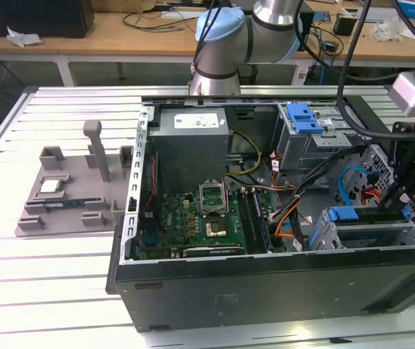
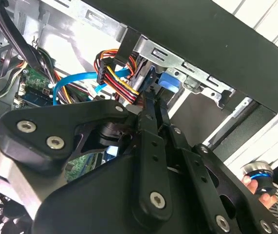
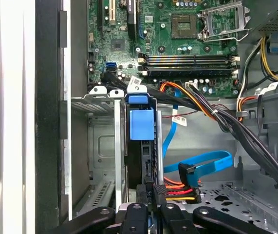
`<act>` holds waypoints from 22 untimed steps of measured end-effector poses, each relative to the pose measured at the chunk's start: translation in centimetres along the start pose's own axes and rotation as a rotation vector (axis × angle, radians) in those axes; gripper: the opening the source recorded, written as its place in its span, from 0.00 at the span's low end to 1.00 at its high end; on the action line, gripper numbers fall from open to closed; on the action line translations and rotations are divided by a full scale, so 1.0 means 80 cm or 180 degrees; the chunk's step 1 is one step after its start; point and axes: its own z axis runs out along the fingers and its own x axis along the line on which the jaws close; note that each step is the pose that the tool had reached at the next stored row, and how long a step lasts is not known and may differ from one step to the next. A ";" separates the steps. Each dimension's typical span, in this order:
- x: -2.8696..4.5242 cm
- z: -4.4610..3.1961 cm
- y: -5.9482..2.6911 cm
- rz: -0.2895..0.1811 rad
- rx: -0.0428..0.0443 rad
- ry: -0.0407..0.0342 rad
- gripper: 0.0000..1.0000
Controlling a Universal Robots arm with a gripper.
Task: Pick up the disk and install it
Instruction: 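Insert the first disk wire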
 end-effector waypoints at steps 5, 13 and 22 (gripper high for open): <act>0.0000 0.0015 0.000 0.0047 -0.0004 -0.0031 0.16; 0.0004 0.0049 -0.001 0.0056 -0.0016 -0.0036 0.16; 0.0004 0.0025 -0.001 -0.0027 -0.0016 -0.0040 0.16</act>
